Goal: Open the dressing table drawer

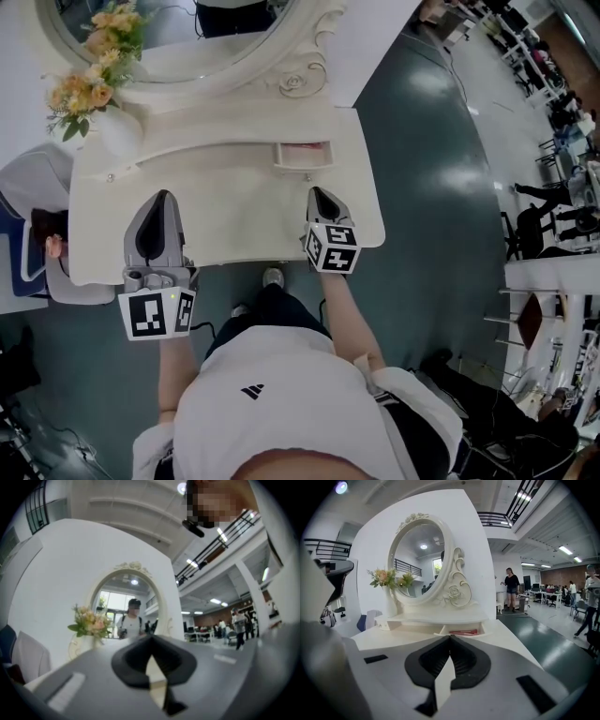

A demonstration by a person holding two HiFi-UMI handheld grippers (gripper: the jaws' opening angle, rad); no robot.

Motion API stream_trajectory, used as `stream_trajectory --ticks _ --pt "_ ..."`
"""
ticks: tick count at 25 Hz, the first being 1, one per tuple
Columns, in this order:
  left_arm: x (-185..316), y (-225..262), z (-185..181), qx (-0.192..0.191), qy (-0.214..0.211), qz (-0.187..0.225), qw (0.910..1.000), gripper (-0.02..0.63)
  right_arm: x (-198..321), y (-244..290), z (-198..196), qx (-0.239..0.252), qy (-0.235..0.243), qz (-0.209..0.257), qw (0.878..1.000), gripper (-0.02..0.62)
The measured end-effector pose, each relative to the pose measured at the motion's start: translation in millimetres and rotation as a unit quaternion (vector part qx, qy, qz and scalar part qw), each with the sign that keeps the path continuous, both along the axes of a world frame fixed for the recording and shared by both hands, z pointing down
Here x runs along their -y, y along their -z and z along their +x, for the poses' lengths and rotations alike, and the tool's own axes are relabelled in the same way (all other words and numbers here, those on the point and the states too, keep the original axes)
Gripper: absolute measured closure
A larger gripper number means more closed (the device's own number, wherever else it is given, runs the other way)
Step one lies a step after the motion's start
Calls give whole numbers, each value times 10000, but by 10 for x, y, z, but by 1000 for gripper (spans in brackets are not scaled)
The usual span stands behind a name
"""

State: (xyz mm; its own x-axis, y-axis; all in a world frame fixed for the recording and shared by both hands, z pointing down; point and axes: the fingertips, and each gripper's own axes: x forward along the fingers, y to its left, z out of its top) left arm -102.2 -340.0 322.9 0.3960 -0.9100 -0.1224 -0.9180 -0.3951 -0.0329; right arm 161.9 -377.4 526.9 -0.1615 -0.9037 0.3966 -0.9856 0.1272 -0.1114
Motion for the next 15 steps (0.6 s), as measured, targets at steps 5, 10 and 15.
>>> stream_trajectory --ticks 5,10,15 --pt "-92 3 -62 -13 -75 3 10000 598 -156 219 -82 -3 -16 280 9996 595" --pt "-183 23 -130 -42 -125 45 9999 598 -303 419 -179 -68 20 515 9986 595" --pt "-285 41 -223 -52 -153 71 9998 598 -447 626 -320 -150 109 759 9969 598"
